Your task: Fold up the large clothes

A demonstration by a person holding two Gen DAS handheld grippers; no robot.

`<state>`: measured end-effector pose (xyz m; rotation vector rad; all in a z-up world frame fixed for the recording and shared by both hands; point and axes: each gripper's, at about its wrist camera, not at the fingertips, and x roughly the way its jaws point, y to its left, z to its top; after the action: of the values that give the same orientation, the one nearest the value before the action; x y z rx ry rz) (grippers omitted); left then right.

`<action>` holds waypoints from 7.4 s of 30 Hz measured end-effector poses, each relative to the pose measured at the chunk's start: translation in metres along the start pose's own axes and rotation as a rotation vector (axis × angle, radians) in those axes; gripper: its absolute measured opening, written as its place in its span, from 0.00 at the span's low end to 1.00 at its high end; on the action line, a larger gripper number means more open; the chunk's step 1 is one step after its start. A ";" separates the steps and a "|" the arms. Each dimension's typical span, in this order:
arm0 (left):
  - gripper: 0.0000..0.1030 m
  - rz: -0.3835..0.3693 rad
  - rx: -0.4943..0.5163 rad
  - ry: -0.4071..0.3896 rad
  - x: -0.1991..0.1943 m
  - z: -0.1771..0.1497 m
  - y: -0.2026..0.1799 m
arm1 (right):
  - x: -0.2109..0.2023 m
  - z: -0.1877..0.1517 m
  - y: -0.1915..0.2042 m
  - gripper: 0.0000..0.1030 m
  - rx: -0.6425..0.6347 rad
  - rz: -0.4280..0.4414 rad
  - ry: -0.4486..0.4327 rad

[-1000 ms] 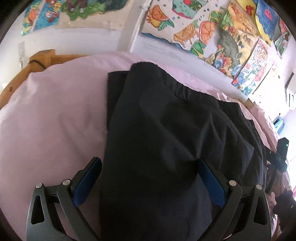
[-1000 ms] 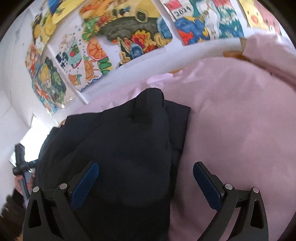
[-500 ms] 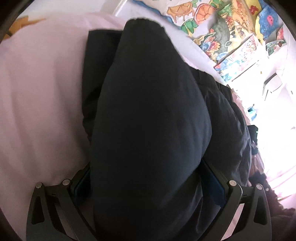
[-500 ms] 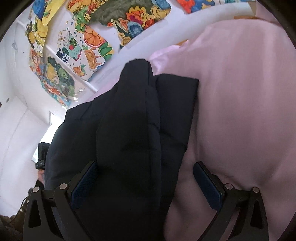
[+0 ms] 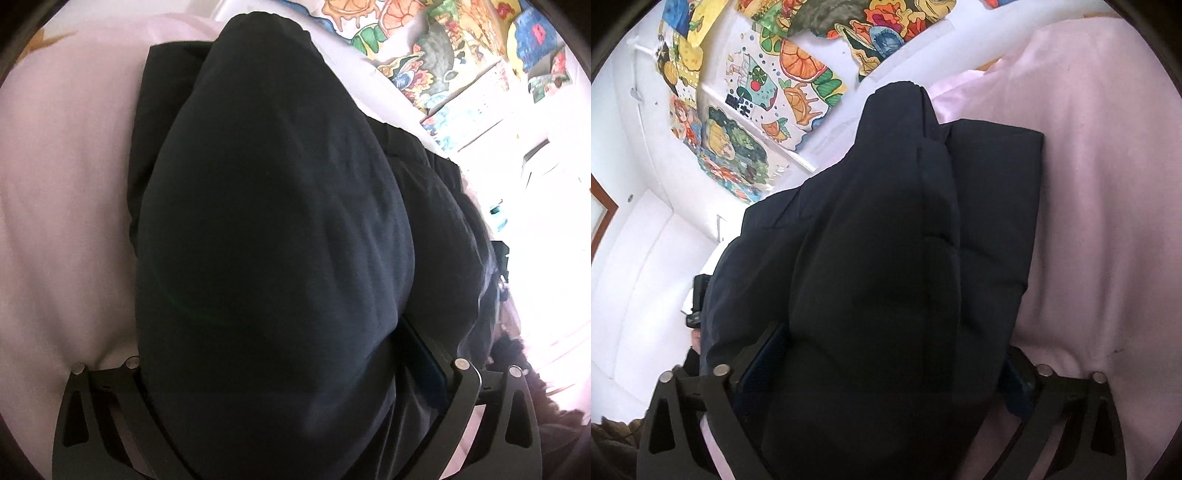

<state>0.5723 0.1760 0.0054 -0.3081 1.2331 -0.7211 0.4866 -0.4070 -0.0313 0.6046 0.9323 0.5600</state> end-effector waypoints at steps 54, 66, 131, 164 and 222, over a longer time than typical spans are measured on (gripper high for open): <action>0.31 0.262 -0.200 -0.065 -0.079 -0.130 -0.119 | -0.090 -0.110 0.138 0.36 0.032 -0.289 0.008; 0.79 0.572 -0.290 -0.102 -0.085 -0.150 -0.121 | -0.106 -0.130 0.150 0.81 0.043 -0.534 -0.028; 0.80 0.700 0.181 -0.769 -0.126 -0.394 -0.352 | -0.201 -0.381 0.346 1.00 -0.221 -0.729 -0.654; 0.80 0.762 0.183 -0.731 -0.116 -0.448 -0.339 | -0.176 -0.426 0.369 1.00 -0.309 -0.672 -0.555; 0.80 0.792 0.217 -0.729 -0.112 -0.453 -0.342 | -0.166 -0.424 0.368 1.00 -0.317 -0.644 -0.524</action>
<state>0.0207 0.0677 0.1396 0.1109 0.4880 -0.0200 -0.0230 -0.1620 0.1210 0.1238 0.4776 -0.0428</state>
